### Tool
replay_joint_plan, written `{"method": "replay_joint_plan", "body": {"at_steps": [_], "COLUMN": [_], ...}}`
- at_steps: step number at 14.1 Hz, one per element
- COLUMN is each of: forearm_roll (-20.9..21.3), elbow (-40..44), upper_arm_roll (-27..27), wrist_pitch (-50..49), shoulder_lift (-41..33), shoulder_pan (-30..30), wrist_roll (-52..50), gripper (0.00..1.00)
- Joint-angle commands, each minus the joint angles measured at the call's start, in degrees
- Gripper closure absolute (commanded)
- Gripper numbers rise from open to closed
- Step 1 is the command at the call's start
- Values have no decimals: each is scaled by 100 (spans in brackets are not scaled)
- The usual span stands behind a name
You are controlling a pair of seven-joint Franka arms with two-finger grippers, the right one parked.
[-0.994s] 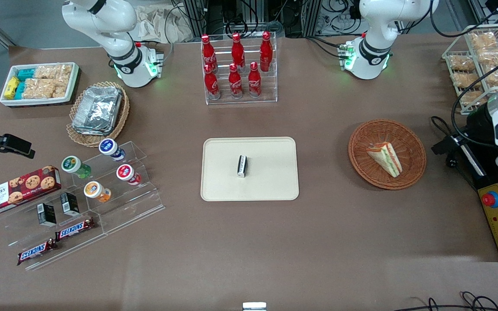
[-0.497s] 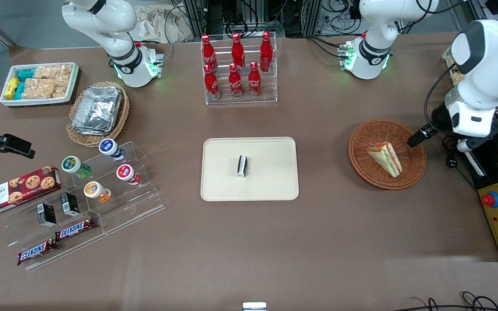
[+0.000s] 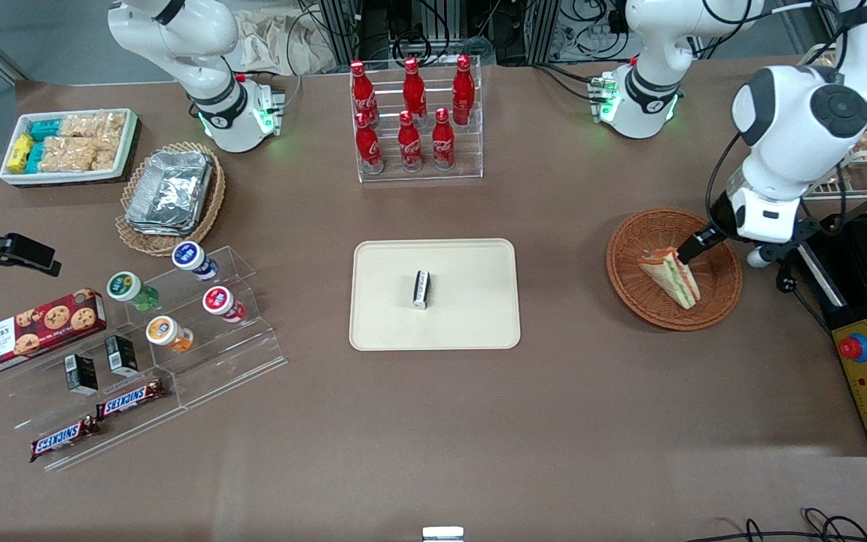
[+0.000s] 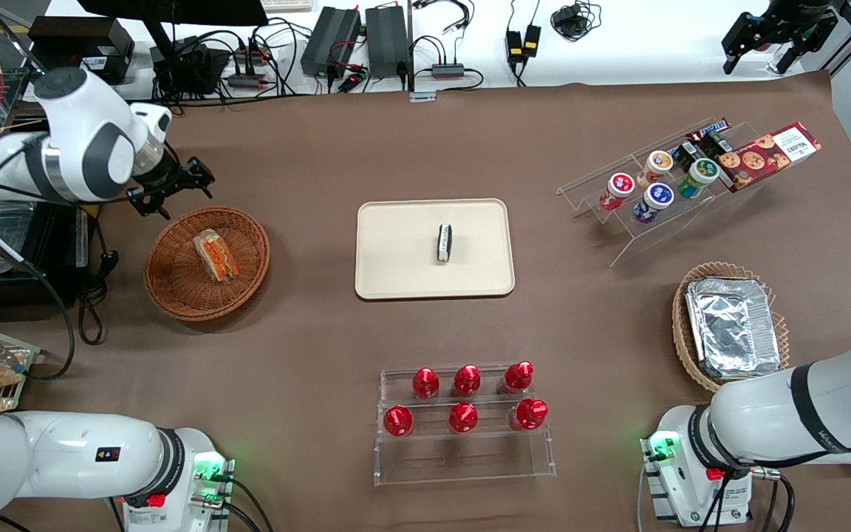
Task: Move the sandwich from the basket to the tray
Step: 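Lower the open left gripper around the sandwich's crust edge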
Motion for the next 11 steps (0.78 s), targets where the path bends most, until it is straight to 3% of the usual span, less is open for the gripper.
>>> {"method": "replay_joint_plan", "body": {"at_steps": [1, 11], "forearm_roll": [158, 26], "elbow": [-392, -586], "upper_arm_roll": [1, 27], "wrist_pitch": [706, 1315], "shoulder_lift": [157, 869], "shoulder_pan": [-25, 37], "wrist_roll": [-108, -627], "gripper": [1, 1]}}
